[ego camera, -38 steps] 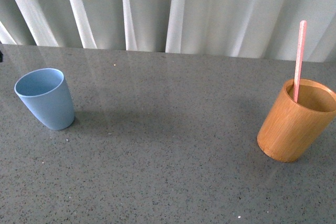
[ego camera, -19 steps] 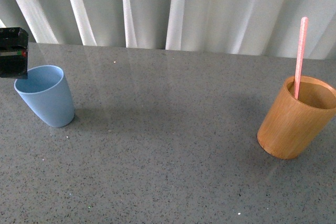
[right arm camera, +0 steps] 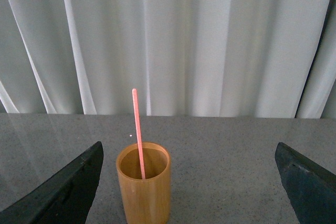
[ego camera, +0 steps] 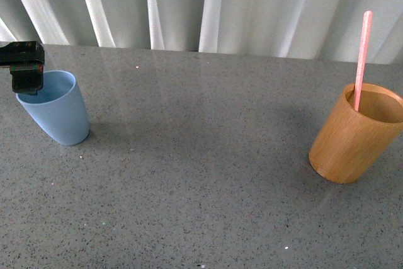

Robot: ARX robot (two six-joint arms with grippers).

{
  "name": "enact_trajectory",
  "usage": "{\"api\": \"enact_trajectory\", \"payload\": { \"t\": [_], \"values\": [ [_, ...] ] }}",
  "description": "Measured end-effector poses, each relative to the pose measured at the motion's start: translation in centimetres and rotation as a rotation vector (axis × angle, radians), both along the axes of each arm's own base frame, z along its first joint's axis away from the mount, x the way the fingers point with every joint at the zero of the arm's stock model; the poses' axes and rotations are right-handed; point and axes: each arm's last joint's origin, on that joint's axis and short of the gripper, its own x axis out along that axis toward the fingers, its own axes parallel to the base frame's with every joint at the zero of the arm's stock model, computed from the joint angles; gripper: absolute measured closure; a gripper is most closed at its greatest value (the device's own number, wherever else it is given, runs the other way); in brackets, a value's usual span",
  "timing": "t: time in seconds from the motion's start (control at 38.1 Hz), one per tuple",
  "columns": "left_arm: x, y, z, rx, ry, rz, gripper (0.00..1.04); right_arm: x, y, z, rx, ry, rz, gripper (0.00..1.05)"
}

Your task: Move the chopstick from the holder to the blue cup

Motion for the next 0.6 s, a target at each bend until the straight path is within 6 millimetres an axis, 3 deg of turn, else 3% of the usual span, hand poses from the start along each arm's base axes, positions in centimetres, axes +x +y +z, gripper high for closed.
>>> {"api": "enact_trajectory", "payload": {
  "t": [0.45,0.6],
  "values": [
    [0.4,-0.8,-2.2,-0.037,0.042,0.011,0.08,0.0,0.0,0.0,0.000,0.000,0.000,0.10],
    [0.7,-1.7,-2.9,-0.009,0.049,-0.001,0.34,0.0,0.0,0.0,0.000,0.000,0.000,0.10]
  ]
}}
